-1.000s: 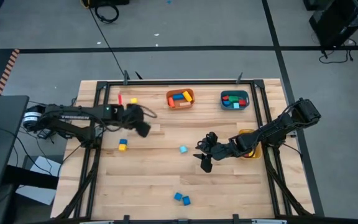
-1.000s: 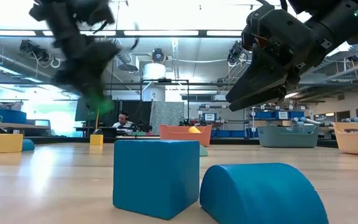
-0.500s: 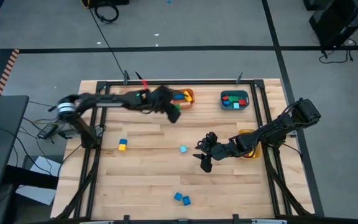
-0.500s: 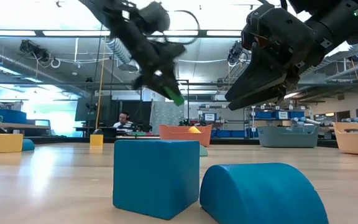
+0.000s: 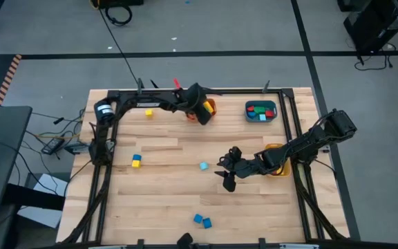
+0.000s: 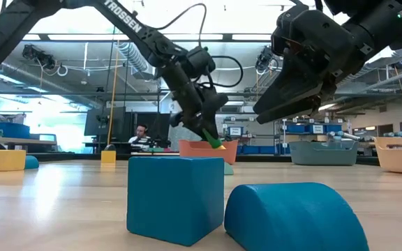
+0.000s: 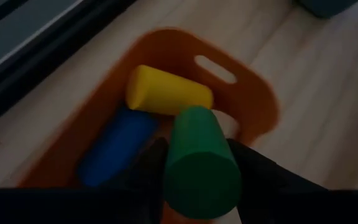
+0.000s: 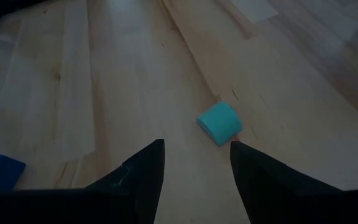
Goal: Sort blocks by size
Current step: Put the green cylinder block into the orange bin, then put the blue cube block into the yellow bin
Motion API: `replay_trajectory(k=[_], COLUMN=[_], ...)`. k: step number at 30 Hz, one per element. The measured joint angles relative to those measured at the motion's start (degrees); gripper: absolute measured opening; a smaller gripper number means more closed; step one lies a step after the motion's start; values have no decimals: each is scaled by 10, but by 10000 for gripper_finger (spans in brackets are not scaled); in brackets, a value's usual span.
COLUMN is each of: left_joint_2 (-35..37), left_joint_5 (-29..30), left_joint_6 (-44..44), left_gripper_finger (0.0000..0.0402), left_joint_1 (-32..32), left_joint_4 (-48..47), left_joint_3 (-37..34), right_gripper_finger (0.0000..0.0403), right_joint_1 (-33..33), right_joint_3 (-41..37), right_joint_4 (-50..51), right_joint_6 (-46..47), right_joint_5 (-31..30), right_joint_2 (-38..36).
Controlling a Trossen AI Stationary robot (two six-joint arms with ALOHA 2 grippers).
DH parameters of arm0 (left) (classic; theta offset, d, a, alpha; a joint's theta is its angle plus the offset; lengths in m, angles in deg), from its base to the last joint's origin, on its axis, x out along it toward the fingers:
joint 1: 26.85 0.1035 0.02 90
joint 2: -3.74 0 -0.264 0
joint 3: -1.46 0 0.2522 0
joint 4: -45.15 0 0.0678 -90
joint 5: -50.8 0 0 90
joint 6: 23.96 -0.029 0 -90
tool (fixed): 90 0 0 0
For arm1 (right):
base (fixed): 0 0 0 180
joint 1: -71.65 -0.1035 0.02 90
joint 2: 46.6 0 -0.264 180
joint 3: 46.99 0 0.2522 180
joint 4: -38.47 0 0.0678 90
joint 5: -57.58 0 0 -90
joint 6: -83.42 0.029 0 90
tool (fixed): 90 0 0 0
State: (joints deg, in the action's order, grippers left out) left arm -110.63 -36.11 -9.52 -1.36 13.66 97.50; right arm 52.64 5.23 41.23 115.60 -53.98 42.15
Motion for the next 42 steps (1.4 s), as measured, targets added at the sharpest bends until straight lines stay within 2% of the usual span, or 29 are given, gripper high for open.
replay_trajectory(k=[6, 18, 23, 30, 35, 42], left_joint_2=[-5, -5, -3, 45, 118, 300], left_joint_5=[0, 0, 0, 0, 0, 47], left_joint_6=[-20, -61, -67, -72, -95, -20], left_gripper_finger=[175, 179, 179, 179, 179, 179], left_joint_1=[13, 15, 15, -30, -76, -156], left_joint_4=[2, 1, -40, -55, -9, 109], left_joint_3=[0, 0, 25, 19, -59, -283], right_gripper_finger=[197, 197, 197, 197, 197, 197], right_joint_1=[0, 0, 0, 0, 0, -1], right_joint_3=[0, 0, 0, 0, 0, 0], right_joint_4=[3, 3, 5, 28, 49, 43], right_joint_6=[-8, -9, -9, -9, -3, -2], right_joint_5=[0, 0, 0, 0, 0, 0], right_joint_2=[0, 0, 0, 0, 0, 0])
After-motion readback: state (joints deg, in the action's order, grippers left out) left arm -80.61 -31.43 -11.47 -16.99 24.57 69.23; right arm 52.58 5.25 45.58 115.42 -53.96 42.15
